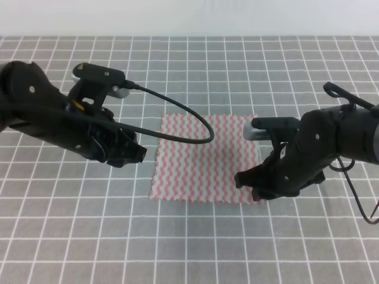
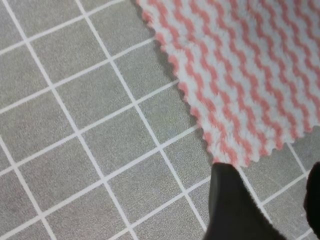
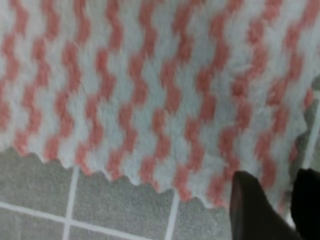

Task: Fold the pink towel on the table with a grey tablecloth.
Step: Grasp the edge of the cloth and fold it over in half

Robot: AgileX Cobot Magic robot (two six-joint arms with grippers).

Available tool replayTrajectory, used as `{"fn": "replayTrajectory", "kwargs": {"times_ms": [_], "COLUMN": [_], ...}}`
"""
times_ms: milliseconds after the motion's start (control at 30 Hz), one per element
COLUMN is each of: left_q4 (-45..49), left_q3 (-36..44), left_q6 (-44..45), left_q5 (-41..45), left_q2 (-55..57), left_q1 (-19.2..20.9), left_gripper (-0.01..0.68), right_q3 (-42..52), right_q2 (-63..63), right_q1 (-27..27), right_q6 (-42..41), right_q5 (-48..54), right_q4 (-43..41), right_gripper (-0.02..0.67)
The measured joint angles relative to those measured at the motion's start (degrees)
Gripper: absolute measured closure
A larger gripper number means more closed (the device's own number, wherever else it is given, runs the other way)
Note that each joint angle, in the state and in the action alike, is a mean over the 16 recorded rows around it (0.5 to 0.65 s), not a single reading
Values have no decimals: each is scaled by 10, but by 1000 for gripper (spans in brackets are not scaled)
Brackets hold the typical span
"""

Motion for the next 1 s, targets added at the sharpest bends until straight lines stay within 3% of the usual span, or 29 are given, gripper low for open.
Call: {"fn": "replayTrajectory", "kwargs": {"times_ms": [467, 1000], "left_q4": [0, 31], "left_q3": [0, 0], "left_q6": [0, 45], "left_q5": [2, 27], "left_q2": [1, 0], "left_q1": [0, -3], "left_gripper": [376, 376], "right_q3": [-2, -81], "right_q2": [10, 19], "right_q1": [0, -1], "right_q6": [-1, -6], "right_q5": [9, 68], "right_q4": [-6, -26], "right_gripper": [494, 656]}}
